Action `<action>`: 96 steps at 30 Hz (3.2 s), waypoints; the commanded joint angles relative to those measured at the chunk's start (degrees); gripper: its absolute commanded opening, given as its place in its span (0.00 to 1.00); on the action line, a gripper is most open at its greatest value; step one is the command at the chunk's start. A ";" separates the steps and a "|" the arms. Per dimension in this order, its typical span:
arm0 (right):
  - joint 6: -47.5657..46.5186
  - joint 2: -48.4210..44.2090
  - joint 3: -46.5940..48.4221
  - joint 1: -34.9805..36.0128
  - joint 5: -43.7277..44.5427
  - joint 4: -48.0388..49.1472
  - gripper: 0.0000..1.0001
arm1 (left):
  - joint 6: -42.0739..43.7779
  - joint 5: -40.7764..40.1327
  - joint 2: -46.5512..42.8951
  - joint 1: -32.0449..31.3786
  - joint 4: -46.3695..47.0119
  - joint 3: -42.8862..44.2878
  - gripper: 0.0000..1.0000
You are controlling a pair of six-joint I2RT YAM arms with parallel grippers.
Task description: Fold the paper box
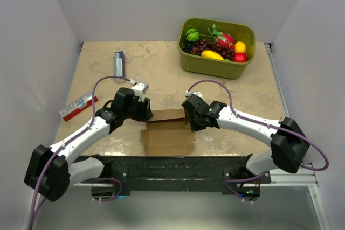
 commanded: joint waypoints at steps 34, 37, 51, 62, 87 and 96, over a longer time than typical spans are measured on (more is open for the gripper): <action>1.69 -16.72 -4.64 -4.40 8.32 3.63 0.82 | 3.00 0.70 0.42 0.61 0.81 0.25 0.46; 0.29 -12.87 -4.82 -4.31 7.71 4.16 0.81 | 3.09 0.87 0.33 0.61 0.81 0.25 0.46; -2.88 -10.65 -12.28 -3.96 0.32 19.00 0.79 | 3.70 1.84 0.24 0.61 1.08 0.52 0.46; -7.98 -12.76 -20.98 -3.96 -1.87 36.23 0.77 | 4.23 2.45 0.94 0.61 1.08 0.87 0.46; -17.12 -9.78 -32.50 -3.61 -5.57 67.61 0.73 | 5.28 3.07 0.77 0.61 1.08 1.04 0.45; -16.16 -7.92 -35.22 -2.73 -2.67 74.02 0.63 | 5.46 3.33 1.03 0.61 1.08 1.13 0.45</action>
